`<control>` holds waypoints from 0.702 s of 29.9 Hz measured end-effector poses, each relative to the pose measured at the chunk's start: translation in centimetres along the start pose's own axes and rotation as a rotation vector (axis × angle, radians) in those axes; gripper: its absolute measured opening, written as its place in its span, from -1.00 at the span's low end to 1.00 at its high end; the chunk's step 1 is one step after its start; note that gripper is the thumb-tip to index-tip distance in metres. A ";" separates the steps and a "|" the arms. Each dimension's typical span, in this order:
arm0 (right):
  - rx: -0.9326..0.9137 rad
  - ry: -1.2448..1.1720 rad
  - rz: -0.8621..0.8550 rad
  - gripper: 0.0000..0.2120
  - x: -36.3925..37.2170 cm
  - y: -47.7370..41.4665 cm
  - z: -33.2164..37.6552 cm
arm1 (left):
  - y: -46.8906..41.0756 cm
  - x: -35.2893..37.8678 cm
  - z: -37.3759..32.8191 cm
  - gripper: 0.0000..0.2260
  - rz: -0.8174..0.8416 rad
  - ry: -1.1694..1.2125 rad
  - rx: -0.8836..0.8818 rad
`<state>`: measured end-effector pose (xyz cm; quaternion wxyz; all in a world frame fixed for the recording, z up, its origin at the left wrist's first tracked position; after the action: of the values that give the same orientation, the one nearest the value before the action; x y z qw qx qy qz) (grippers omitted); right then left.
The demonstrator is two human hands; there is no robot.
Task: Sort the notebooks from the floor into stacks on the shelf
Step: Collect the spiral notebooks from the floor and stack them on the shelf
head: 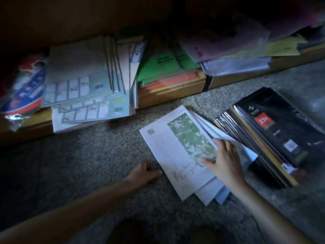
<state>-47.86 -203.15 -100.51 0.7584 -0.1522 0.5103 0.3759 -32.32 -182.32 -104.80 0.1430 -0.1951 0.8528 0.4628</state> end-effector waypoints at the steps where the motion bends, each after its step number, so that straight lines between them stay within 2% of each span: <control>1: -0.014 0.045 0.036 -0.24 0.2 0.2 0.1 | 0.0 0.2 -0.2 -0.84 0.015 0.038 0.026; 3: 0.024 0.065 0.080 -0.15 0.5 0.1 0.0 | 0.3 0.8 -1.2 -0.94 0.073 0.140 0.082; 7: 0.090 0.066 0.126 -0.09 0.9 -0.6 -0.1 | 0.4 1.4 -2.0 -0.69 0.087 0.449 0.107; 9: 0.080 0.012 0.119 -0.18 0.9 -0.8 0.1 | 1.0 1.1 -2.2 -0.57 0.016 0.619 0.107; 11: 0.056 -0.055 0.063 -0.31 0.9 -0.7 0.3 | 2.1 1.0 -3.3 -0.56 -0.020 0.724 0.170; 14: 0.018 -0.100 -0.051 -0.45 1.2 0.0 0.7 | 3.8 1.6 -6.3 -0.51 0.037 0.707 0.340; 18: 0.048 -0.170 -0.072 -0.46 1.7 0.6 0.5 | 4.6 1.3 -8.3 -0.35 0.093 0.649 0.475; 21: 0.056 -0.432 -0.051 -0.49 1.0 0.5 0.6 | 5.3 -0.8 -9.7 -0.34 0.067 0.554 0.548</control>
<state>-47.64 -201.99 -101.06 0.8633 -0.0597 0.3420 0.3662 -34.71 -187.78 -95.46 -0.0612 -0.2391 0.9570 0.1522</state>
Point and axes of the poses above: each hand's wrist, its own y-axis away from the middle knuckle, its own x-axis out of the palm, z = x × y, the point moved 7 cm from there along -y, towards the middle knuckle, and after that the axes turned 3 degrees about -x, right-handed, at the moved point
